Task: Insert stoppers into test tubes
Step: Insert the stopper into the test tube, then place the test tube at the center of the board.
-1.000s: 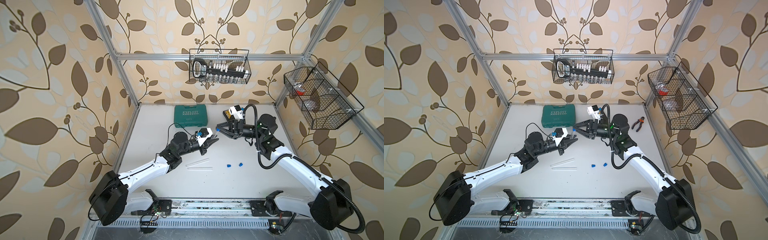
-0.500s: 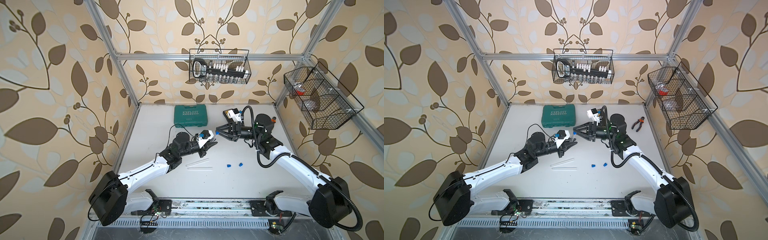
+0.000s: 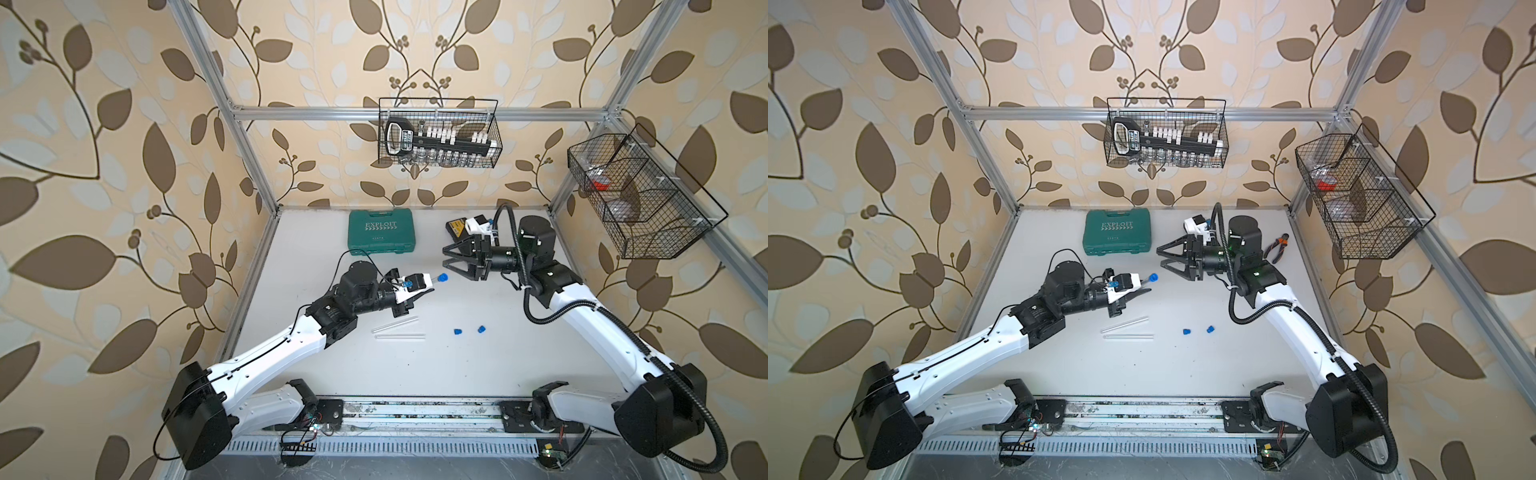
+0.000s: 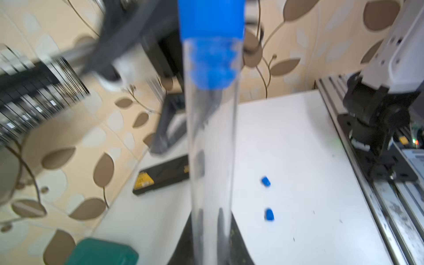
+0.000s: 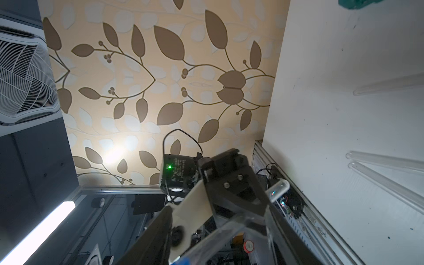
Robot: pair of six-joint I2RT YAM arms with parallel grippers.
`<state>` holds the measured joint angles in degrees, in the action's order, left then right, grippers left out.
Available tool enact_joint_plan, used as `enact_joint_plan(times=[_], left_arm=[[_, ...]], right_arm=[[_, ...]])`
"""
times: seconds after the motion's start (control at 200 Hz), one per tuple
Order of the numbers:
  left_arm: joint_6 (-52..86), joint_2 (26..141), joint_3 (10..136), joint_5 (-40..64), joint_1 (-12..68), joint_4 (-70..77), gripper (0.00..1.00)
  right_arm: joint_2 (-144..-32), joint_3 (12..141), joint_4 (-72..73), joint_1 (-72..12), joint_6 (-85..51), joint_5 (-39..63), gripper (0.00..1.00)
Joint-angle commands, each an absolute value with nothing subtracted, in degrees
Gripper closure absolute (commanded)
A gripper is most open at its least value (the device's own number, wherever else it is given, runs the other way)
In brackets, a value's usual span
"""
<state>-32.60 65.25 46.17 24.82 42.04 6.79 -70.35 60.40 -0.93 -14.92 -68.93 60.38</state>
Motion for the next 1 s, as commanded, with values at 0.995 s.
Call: enact_joint_plan(times=[0.995], left_arm=[[-42.3, 108.9, 76.5, 3.2, 32.0, -44.5, 1.0]], right_arm=[[-71.7, 57.8, -36.2, -3.9, -30.8, 39.8, 0.44]])
